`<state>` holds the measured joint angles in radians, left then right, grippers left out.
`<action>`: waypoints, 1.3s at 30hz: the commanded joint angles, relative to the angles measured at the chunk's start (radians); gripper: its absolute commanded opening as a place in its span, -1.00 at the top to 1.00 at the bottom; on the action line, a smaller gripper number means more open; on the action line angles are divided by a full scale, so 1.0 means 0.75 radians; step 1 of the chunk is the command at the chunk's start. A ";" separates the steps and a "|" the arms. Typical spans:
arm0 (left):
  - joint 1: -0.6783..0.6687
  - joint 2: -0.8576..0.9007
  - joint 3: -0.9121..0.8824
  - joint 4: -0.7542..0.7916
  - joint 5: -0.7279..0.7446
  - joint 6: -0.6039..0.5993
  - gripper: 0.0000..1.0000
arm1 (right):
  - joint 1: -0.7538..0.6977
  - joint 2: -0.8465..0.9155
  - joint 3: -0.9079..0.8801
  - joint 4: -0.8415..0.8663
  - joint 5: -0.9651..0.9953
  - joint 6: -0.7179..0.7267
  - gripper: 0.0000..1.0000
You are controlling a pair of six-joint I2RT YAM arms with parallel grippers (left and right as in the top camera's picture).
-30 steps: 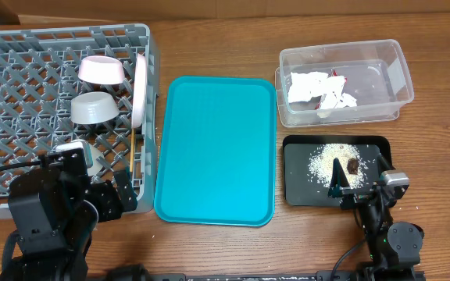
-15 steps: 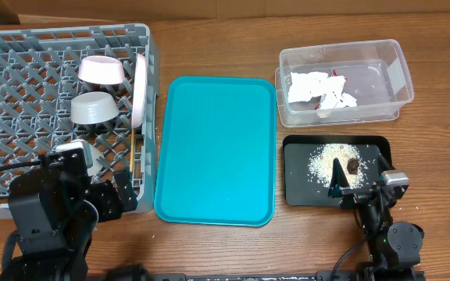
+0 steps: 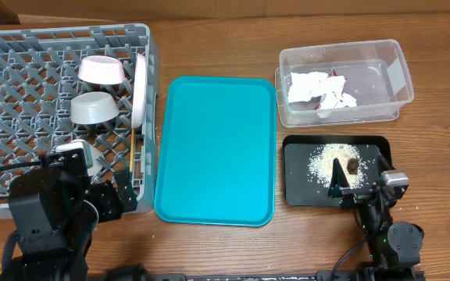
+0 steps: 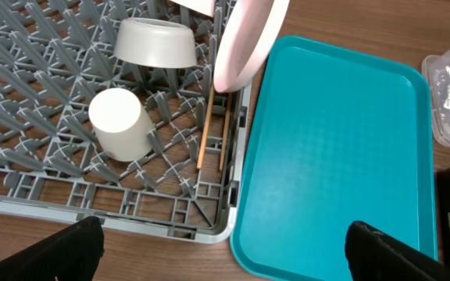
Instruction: Sort waste into correct bins and load items into the dishwasher
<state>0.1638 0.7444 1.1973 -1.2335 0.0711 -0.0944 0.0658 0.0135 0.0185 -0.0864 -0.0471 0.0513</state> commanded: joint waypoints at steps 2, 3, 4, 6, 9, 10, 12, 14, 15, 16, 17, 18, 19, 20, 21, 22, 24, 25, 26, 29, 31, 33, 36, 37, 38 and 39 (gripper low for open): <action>-0.003 -0.006 0.001 0.002 0.009 0.012 -1.00 | -0.006 -0.014 -0.014 0.007 0.002 -0.008 -1.00; -0.004 -0.006 0.000 -0.001 0.009 0.012 -1.00 | -0.006 -0.014 -0.014 0.007 0.002 -0.008 -1.00; -0.010 -0.009 0.000 -0.009 0.009 0.011 -0.99 | -0.006 -0.014 -0.014 0.007 0.002 -0.008 -1.00; -0.057 -0.028 -0.011 -0.014 -0.038 0.023 -1.00 | -0.006 -0.014 -0.014 0.007 0.002 -0.008 -1.00; -0.153 -0.098 -0.103 0.089 -0.100 0.025 -1.00 | -0.006 -0.014 -0.014 0.007 0.002 -0.008 -1.00; -0.182 -0.133 -0.157 0.148 -0.111 0.027 -1.00 | -0.006 -0.014 -0.014 0.007 0.002 -0.008 -1.00; -0.216 -0.205 -0.283 0.272 -0.109 0.026 -1.00 | -0.006 -0.014 -0.014 0.007 0.002 -0.008 -1.00; -0.241 -0.284 -0.426 0.396 -0.097 0.026 -1.00 | -0.006 -0.014 -0.014 0.007 0.002 -0.008 -1.00; -0.251 -0.321 -0.495 0.454 -0.089 0.025 -1.00 | -0.006 -0.014 -0.014 0.007 0.002 -0.008 -1.00; -0.269 -0.400 -0.639 0.584 -0.068 0.025 -1.00 | -0.006 -0.014 -0.014 0.007 0.002 -0.008 -1.00; -0.274 -0.438 -0.706 0.652 -0.063 0.020 -0.99 | -0.006 -0.014 -0.014 0.007 0.002 -0.008 -1.00; -0.281 -0.488 -0.793 0.745 -0.058 0.008 -1.00 | -0.006 -0.014 -0.014 0.007 0.002 -0.008 -1.00; -0.285 -0.529 -0.860 0.818 -0.057 -0.005 -1.00 | -0.006 -0.014 -0.014 0.007 0.002 -0.008 -1.00; -0.289 -0.580 -0.937 0.907 -0.058 -0.018 -1.00 | -0.006 -0.014 -0.014 0.007 0.002 -0.008 -1.00; -0.291 -0.630 -1.011 0.995 -0.057 -0.025 -1.00 | -0.006 -0.014 -0.014 0.007 0.002 -0.008 -1.00; -0.292 -0.674 -1.073 1.074 -0.050 -0.025 -1.00 | -0.006 -0.014 -0.014 0.007 0.002 -0.008 -1.00; -0.292 -0.850 -1.298 1.359 -0.039 -0.024 -1.00 | -0.006 -0.014 -0.014 0.007 0.002 -0.008 -1.00; -0.292 -0.878 -1.333 1.405 -0.039 -0.024 -1.00 | -0.006 -0.014 -0.014 0.007 0.002 -0.008 -1.00; -0.291 -0.908 -1.377 1.471 -0.040 -0.024 -0.99 | -0.006 -0.014 -0.014 0.007 0.002 -0.008 -0.99; -0.291 -0.960 -1.496 1.685 -0.041 -0.024 -1.00 | -0.006 -0.014 -0.014 0.007 0.002 -0.008 -1.00; -0.291 -0.979 -1.568 1.833 -0.051 -0.023 -1.00 | -0.006 -0.014 -0.014 0.007 0.002 -0.008 -1.00; -0.291 -0.989 -1.589 1.880 -0.071 -0.008 -1.00 | -0.006 -0.014 -0.014 0.007 0.002 -0.008 -1.00; -0.293 -0.988 -1.590 1.873 -0.071 0.050 -0.99 | -0.006 -0.014 -0.014 0.007 0.002 -0.008 -1.00; -0.293 -0.988 -1.590 1.842 -0.071 0.052 -1.00 | -0.006 -0.014 -0.014 0.007 0.002 -0.008 -1.00; -0.293 -0.988 -1.590 1.788 -0.070 0.049 -1.00 | -0.006 -0.014 -0.014 0.007 0.002 -0.008 -1.00; -0.293 -0.988 -1.590 1.737 -0.068 0.033 -0.99 | -0.006 -0.014 -0.014 0.007 0.002 -0.008 -1.00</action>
<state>-0.0509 0.0154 0.0128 0.1287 0.0284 -0.0898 0.0658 0.0120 0.0185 -0.0875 -0.0479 0.0517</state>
